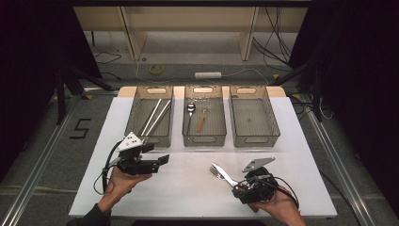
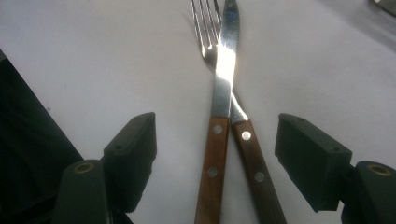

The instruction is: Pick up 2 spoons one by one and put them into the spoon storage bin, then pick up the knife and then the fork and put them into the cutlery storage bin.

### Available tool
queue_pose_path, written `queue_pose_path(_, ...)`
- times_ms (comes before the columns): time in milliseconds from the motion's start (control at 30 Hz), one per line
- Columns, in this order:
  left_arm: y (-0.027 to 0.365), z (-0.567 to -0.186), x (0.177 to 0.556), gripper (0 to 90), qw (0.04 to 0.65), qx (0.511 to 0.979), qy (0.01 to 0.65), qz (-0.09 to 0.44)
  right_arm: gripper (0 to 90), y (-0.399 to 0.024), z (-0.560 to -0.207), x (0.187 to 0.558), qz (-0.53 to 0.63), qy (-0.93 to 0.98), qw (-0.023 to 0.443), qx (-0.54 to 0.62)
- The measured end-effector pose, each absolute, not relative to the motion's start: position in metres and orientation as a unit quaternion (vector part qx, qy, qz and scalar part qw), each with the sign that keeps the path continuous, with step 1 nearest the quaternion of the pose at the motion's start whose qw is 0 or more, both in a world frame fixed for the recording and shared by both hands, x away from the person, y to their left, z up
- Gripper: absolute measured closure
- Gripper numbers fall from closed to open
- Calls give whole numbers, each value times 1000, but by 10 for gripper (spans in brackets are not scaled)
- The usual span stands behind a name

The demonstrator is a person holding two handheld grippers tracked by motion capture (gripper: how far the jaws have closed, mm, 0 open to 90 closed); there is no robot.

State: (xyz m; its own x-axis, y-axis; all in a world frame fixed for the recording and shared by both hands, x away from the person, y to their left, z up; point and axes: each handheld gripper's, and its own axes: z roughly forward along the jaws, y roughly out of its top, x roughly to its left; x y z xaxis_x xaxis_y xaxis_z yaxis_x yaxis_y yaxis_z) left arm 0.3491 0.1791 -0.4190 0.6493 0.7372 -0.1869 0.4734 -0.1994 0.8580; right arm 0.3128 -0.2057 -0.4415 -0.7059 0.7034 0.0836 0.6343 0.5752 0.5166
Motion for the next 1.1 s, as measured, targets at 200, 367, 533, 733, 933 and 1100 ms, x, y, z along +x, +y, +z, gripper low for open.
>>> queue_pose_path(200,179,-420,341,202,498,767,379,139,297,-207,-445,314,252,889,54,380)
queue_pose_path(367,176,-421,336,200,497,771,368,150,300,-207,-447,313,241,892,48,380)
queue_pose_path(533,174,-421,331,192,492,778,360,152,315,-205,-449,312,226,896,49,378)
queue_pose_path(733,173,-421,328,188,489,780,357,156,377,-206,-450,313,211,901,41,377)
queue_pose_path(933,172,-422,325,187,486,783,354,157,424,-204,-449,315,187,907,40,375)
queue_pose_path(1100,171,-422,321,187,481,789,346,164,490,-200,-447,314,175,911,40,371)
